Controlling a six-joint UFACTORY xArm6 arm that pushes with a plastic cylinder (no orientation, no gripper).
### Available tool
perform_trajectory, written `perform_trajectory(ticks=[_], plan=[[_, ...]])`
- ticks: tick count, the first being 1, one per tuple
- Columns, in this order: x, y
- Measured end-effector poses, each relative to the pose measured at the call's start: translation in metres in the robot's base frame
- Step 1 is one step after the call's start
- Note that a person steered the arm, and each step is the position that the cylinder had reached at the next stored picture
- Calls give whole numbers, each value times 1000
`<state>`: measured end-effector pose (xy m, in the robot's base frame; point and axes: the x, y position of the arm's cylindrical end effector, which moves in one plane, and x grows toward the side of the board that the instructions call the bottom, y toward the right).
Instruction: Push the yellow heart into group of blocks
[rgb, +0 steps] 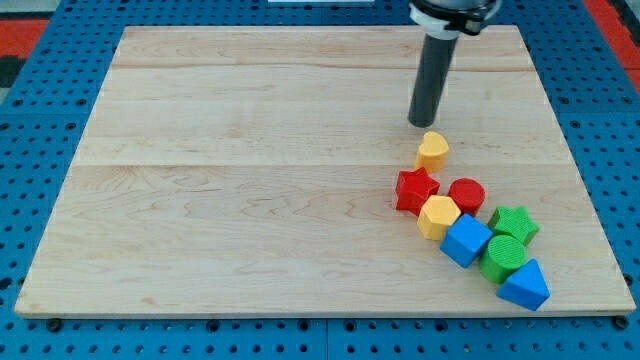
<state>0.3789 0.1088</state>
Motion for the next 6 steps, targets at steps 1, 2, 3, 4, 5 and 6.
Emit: perform_trajectory(ticks=[1, 2, 3, 4, 5, 6], plan=[[23, 2], [30, 28], [38, 36], [64, 21], [88, 21], [92, 21]])
